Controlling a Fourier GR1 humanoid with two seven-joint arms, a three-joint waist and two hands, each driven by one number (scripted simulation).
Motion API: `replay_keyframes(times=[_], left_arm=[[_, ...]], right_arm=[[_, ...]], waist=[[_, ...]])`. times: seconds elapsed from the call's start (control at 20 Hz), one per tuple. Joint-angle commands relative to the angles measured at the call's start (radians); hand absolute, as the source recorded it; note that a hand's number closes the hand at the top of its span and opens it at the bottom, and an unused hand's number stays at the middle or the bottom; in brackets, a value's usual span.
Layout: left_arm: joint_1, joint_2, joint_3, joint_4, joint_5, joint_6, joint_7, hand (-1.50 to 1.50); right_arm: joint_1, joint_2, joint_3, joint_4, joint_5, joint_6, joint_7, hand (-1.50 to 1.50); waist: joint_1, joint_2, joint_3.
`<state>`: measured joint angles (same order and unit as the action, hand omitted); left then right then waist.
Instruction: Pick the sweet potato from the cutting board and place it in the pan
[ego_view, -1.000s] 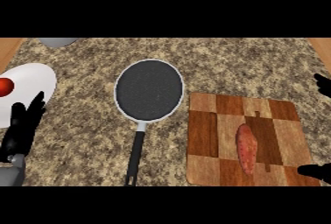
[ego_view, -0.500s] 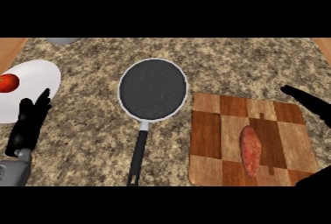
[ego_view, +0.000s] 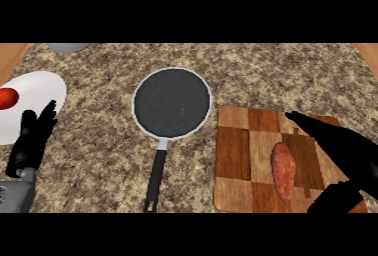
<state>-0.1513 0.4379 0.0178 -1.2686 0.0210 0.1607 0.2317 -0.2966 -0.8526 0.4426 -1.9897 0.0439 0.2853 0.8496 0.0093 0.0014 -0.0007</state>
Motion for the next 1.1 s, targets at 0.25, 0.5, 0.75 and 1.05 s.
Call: replay_keyframes(times=[0.25, 0.5, 0.75, 1.05], left_arm=[[-0.014, -0.035, 0.026, 0.04, -0.051, -0.008, -0.035, 0.0], [0.027, -0.019, 0.077, 0.001, -0.044, -0.057, -0.022, 0.0], [0.078, -0.032, 0.075, -0.15, -0.052, -0.068, 0.069, 0.0], [0.013, -0.046, 0.111, -0.054, -0.085, -0.097, 0.037, 0.0]], right_arm=[[0.064, 0.152, 0.049, 0.045, 0.231, 0.066, 0.019, -1.5], [0.034, 0.224, -0.026, 0.081, 0.252, 0.187, 0.016, -1.5], [0.102, 0.298, -0.019, 0.072, 0.344, 0.184, -0.021, -1.5], [0.092, 0.369, -0.084, 0.186, 0.438, 0.237, -0.125, -1.5]], waist=[[-0.011, -0.001, 0.001], [-0.007, -0.001, 0.001], [-0.006, -0.003, 0.001], [-0.008, -0.002, 0.001]])
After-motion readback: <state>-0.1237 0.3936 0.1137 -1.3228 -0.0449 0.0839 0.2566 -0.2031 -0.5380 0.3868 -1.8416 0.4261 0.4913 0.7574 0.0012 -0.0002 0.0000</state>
